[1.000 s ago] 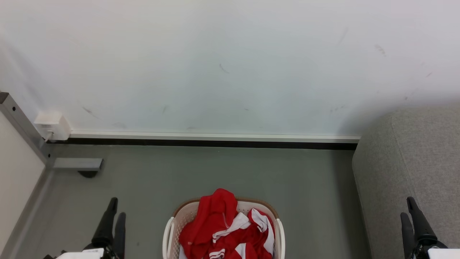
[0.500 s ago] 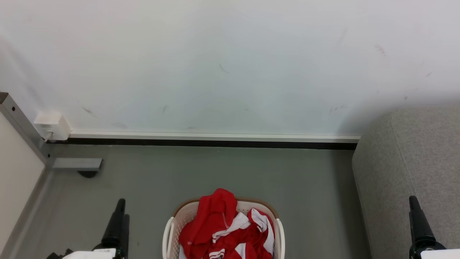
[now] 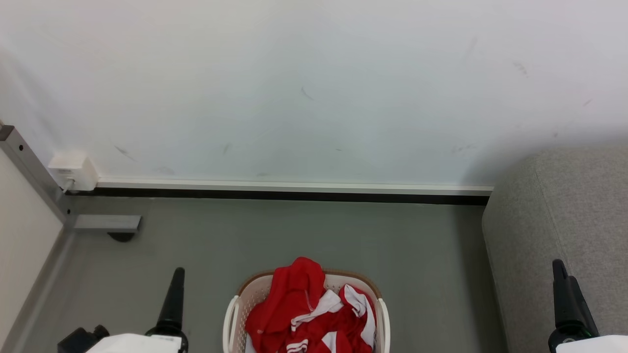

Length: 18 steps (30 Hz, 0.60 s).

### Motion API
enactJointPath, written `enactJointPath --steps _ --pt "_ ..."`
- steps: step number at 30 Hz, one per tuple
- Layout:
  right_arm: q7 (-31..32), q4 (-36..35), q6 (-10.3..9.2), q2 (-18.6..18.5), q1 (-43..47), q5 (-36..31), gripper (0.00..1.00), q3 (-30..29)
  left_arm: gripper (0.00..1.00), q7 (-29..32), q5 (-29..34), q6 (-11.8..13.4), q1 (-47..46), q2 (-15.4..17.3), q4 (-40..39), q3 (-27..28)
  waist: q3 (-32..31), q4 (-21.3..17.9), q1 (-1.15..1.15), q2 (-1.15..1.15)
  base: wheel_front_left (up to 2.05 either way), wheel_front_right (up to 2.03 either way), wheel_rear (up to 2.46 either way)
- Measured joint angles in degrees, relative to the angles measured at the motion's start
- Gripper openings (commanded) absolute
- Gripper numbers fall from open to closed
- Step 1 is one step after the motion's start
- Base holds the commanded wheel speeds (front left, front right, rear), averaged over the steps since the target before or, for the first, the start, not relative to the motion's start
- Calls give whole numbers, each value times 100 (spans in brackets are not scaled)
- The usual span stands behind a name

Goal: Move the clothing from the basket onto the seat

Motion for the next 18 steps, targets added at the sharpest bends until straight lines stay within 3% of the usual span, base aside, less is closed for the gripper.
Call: enactJointPath --steps 18 --pt "-376 -58 0 -204 65 -2023 100 230 100 -376 2304 199 30 13 -176 -274 -32 40 0 0 0 0 0"
